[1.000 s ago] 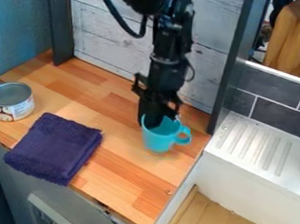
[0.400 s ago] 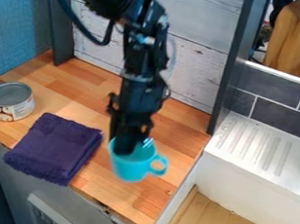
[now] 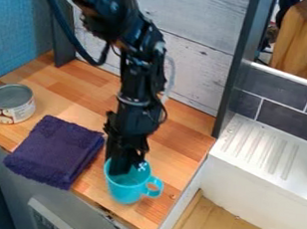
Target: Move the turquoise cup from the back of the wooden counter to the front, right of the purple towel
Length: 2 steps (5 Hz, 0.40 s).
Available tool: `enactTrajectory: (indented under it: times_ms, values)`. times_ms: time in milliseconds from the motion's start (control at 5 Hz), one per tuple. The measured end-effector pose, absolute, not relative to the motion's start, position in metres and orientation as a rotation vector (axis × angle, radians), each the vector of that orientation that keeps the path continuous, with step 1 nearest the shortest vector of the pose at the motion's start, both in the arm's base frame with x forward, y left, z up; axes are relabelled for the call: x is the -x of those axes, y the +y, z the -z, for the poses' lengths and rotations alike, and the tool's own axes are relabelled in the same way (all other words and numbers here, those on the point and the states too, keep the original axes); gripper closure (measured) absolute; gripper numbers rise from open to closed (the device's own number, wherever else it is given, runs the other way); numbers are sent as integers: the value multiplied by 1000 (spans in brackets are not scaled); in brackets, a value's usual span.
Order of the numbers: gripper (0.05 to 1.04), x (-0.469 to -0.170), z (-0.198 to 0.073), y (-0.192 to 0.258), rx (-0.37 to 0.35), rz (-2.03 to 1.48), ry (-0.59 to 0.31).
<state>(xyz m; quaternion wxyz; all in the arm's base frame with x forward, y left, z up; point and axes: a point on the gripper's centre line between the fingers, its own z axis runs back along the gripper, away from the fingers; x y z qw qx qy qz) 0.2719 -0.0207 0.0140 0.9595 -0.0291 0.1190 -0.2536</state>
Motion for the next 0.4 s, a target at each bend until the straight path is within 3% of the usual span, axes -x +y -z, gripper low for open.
enactTrajectory:
  times_ms: [400]
  values:
    - [940,-292,-12,-33,59,541,144]
